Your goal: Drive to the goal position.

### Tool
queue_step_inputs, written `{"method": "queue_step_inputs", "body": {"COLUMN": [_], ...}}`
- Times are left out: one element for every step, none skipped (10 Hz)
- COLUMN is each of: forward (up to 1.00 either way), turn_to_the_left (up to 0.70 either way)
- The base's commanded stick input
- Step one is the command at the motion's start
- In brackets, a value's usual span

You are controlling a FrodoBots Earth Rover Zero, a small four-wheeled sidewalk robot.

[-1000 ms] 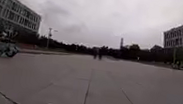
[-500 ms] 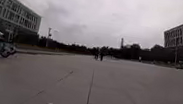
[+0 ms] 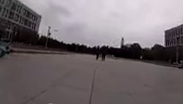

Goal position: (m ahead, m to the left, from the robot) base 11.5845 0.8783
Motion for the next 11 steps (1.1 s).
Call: {"method": "queue_step_inputs", "body": {"forward": [0.70,0.70,0.70,0.70,0.70,0.70,0.70,0.70,0.70,0.70,0.70], "turn_to_the_left": [0.00,0.00,0.00,0.00,0.00,0.00,0.00,0.00,0.00,0.00,0.00]}}
